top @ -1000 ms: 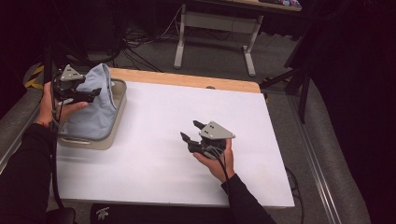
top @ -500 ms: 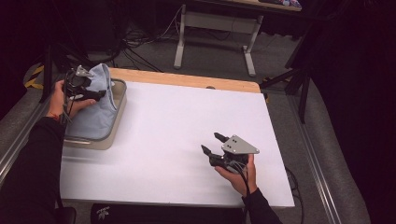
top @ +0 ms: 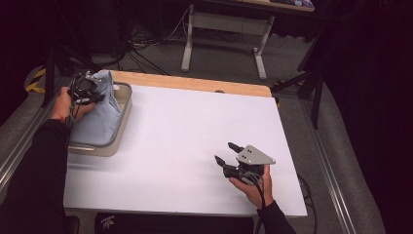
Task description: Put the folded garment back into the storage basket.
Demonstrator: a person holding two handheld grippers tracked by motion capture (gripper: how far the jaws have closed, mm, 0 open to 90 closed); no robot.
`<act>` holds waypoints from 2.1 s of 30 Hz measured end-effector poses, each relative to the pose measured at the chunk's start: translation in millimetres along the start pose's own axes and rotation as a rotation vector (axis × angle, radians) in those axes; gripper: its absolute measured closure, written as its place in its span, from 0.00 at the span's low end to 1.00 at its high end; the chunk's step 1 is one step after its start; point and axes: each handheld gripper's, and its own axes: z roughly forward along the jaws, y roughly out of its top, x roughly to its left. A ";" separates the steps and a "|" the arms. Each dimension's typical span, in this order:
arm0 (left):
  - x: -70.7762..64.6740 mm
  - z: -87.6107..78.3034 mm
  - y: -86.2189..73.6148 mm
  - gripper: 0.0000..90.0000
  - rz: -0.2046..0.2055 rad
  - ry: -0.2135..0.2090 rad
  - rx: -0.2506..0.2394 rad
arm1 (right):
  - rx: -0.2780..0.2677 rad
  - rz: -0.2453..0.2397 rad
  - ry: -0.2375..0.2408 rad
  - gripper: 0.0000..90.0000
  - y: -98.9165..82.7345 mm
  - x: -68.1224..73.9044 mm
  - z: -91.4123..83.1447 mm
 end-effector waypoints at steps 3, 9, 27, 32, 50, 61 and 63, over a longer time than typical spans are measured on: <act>-1.8 3.4 -1.1 0.93 0.027 -0.019 0.035 | 0.013 -0.013 0.009 0.41 -1.3 1.8 1.7; -7.7 10.7 -2.6 0.94 0.067 -0.048 0.107 | 0.014 -0.020 0.019 0.41 -1.1 3.8 1.2; -6.5 -7.9 -4.0 0.70 0.004 0.001 -0.027 | 0.017 -0.034 0.018 0.39 0.8 7.5 -0.8; -4.0 -22.8 -8.0 0.73 -0.025 0.015 -0.097 | 0.013 -0.042 0.015 0.39 2.2 8.4 -2.5; -18.8 -14.0 -21.6 0.99 0.044 -0.050 0.037 | 0.015 -0.045 -0.001 0.39 -2.8 9.0 -17.5; -22.0 -5.5 -24.0 0.99 0.059 -0.057 0.074 | 0.022 -0.052 -0.003 0.39 -4.8 10.3 -18.4; -22.6 -5.6 -23.9 0.99 0.060 -0.060 0.076 | 0.027 -0.052 0.000 0.39 -5.1 10.6 -18.0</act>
